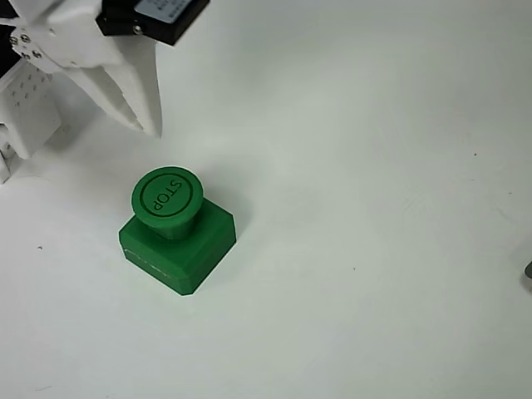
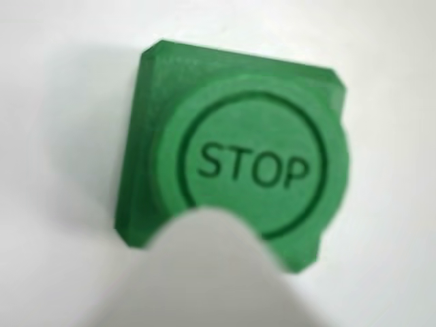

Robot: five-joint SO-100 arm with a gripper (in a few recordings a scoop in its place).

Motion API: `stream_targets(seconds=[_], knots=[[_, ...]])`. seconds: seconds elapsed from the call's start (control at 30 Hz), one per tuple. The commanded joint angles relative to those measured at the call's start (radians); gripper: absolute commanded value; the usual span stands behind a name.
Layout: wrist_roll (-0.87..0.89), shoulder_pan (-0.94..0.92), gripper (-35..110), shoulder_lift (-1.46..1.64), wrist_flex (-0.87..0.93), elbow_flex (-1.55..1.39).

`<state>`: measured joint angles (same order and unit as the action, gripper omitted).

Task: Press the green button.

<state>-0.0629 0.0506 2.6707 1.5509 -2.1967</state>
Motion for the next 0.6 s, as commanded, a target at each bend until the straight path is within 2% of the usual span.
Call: stream_targets(seconds=[0.0,0.27,0.57], knots=[[0.018,0.025,0,0.202,0.029,-0.064],[-0.014,0.071,0,0.551,0.005,-0.206],[-0.083,0.087,0,0.637,-0.166,-0.285]])
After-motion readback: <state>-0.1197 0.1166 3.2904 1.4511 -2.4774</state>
